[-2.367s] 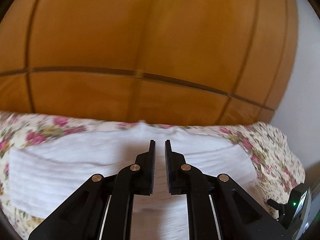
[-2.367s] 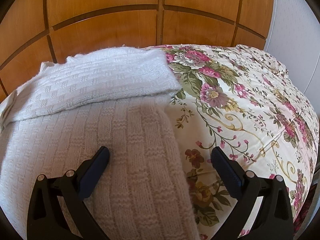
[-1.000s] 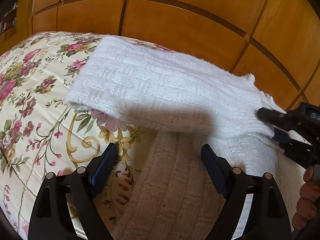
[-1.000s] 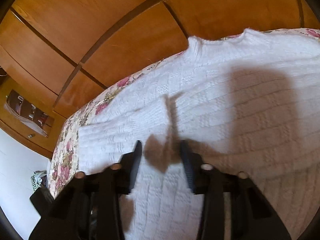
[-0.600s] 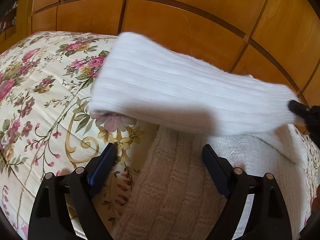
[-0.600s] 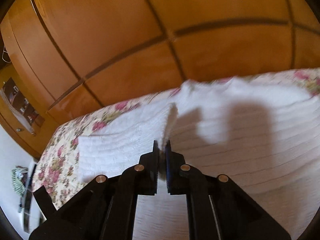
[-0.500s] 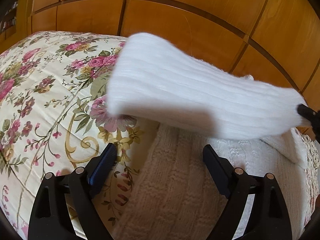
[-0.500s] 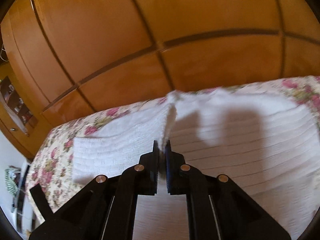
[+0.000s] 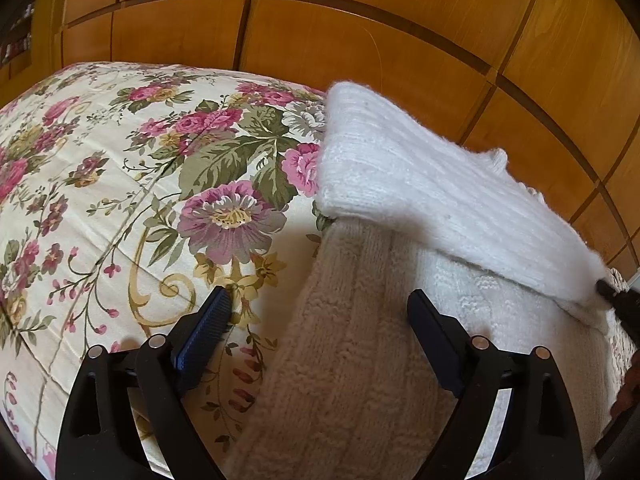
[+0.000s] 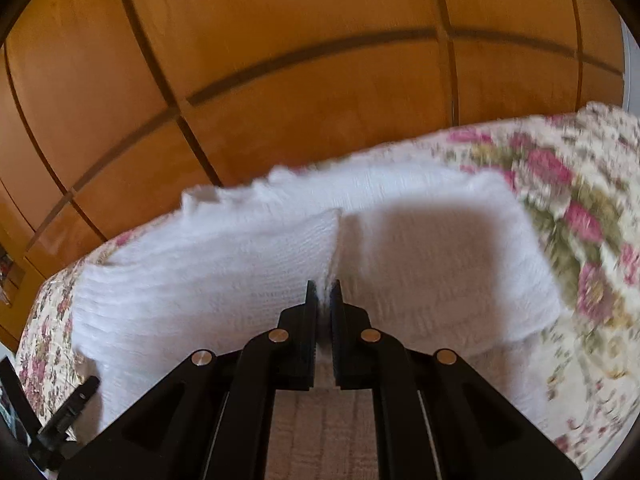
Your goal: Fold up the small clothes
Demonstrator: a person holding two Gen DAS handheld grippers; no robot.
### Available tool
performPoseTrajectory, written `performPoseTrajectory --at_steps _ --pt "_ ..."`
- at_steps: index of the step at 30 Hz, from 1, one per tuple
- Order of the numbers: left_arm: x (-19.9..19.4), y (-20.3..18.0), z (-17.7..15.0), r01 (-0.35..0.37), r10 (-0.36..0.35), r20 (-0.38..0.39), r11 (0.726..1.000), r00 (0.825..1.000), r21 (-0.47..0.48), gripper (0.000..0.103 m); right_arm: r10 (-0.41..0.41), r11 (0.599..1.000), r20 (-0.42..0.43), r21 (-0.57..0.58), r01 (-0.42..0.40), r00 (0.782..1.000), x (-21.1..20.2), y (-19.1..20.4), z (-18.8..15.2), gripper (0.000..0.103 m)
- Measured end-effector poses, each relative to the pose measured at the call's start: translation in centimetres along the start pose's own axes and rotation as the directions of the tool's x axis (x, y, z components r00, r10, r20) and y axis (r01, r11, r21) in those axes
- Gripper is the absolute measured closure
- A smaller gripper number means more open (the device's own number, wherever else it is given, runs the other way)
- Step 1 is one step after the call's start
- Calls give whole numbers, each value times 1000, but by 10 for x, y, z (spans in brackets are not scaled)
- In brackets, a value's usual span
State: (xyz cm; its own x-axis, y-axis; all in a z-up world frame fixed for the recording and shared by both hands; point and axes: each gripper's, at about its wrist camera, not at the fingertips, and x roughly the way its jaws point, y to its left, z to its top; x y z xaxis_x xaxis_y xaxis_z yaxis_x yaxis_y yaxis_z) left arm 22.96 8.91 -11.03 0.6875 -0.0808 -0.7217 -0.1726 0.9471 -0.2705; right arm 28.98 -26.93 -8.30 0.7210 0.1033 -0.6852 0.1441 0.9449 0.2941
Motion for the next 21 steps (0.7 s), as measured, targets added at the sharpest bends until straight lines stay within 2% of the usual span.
performPoseTrajectory --at_steps 2,3,4,5,8,10,13,16,18,21 --pt "-3 1 4 12 -13 -10 1000 1000 -18 15 20 1000 1 -2 -20 1000 4 -6 -11 98" --pt "-6 1 7 27 -27 -14 999 1000 -27 20 30 1000 8 -6 -30 1000 4 -10 -15 98" --pt "-12 1 11 77 -77 -1 996 997 -36 27 42 999 15 -4 -42 999 4 -11 -17 97" --pt "-16 -2 15 94 -94 12 995 996 -28 27 50 999 17 2 -50 999 2 -13 -16 97" --pt "-15 -17 33 62 -62 43 998 997 3 27 62 998 18 11 -62 998 3 -15 -17 97" --pt "0 -20 46 30 -30 22 999 999 -17 28 58 998 26 3 -58 998 1 -14 -19 97" --pt "31 -17 60 -45 44 -28 999 999 -18 35 60 998 32 -12 -60 998 2 -9 -20 97" --pt "40 -9 60 -55 55 -31 998 998 -9 35 62 997 28 -48 -61 998 2 -1 -22 94" --pt "42 -8 57 -63 63 -16 998 998 0 34 11 996 15 -91 -10 1000 7 8 -24 94" --pt "45 -5 57 -45 45 -24 999 999 -6 29 -42 995 -1 -90 42 999 14 8 -24 95"
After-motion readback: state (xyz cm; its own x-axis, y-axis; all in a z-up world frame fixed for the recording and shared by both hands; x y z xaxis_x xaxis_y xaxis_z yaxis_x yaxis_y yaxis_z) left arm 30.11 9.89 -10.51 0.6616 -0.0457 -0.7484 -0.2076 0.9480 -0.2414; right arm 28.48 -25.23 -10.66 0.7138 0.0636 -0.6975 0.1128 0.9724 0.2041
